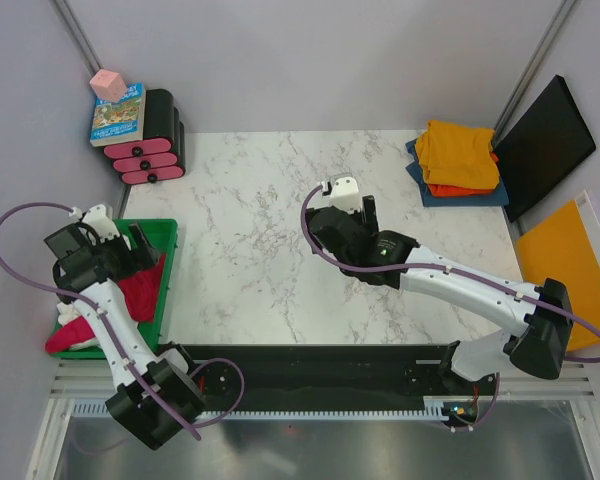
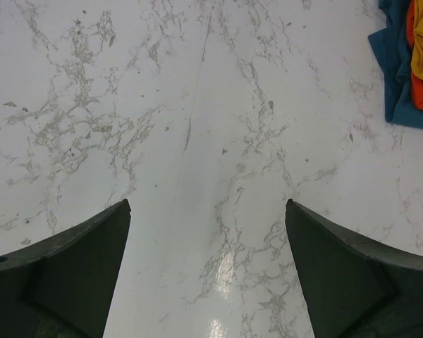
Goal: Fold and stack the t-shirts
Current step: Grab crumpled tshirt from bin with the left arm, then move the tshirt to the center of the board, then flatten out the tshirt
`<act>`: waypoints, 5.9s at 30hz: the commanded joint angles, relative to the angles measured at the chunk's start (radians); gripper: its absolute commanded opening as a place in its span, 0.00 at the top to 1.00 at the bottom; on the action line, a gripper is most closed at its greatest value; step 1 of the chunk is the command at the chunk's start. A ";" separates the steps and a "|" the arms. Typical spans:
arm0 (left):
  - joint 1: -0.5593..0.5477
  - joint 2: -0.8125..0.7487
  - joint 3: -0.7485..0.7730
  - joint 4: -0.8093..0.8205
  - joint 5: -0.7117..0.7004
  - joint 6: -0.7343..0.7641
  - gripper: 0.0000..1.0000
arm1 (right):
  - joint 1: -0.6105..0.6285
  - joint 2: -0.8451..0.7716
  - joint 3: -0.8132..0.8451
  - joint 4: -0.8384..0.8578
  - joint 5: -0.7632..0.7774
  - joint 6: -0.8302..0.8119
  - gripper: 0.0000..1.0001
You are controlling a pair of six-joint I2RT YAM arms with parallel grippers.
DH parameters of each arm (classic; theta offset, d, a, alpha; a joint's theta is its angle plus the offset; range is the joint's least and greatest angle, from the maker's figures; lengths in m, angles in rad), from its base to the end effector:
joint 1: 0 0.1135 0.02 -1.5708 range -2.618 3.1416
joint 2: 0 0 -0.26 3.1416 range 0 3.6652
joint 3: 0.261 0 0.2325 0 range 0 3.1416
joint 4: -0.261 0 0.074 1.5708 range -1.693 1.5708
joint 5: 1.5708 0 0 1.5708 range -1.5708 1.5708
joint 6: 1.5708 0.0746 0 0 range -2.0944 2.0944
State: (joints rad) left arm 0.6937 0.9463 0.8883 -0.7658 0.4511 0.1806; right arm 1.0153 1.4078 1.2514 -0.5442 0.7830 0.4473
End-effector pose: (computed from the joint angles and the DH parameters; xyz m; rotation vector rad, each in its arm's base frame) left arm 0.1681 0.0975 0.2677 -0.3810 2.2621 -0.0959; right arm 0.2061 0.2323 0.3125 -0.1928 2.0362 0.0063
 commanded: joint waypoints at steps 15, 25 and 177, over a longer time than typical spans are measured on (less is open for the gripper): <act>-0.299 0.126 -0.025 0.068 -0.158 0.070 0.11 | 0.003 -0.018 -0.003 0.046 -0.010 -0.041 0.02; -0.252 0.135 -0.037 0.137 -0.304 0.005 0.19 | 0.003 -0.046 -0.041 0.029 0.005 -0.004 0.02; -0.836 0.568 0.087 -0.044 -0.186 0.028 0.50 | -0.405 0.462 -0.053 0.171 -0.323 0.131 1.00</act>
State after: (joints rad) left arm -0.1452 1.4921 0.9436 -0.7883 0.2283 0.1669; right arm 0.6079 1.8832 1.1854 -0.3672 0.4496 0.5724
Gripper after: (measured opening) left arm 0.539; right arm 0.011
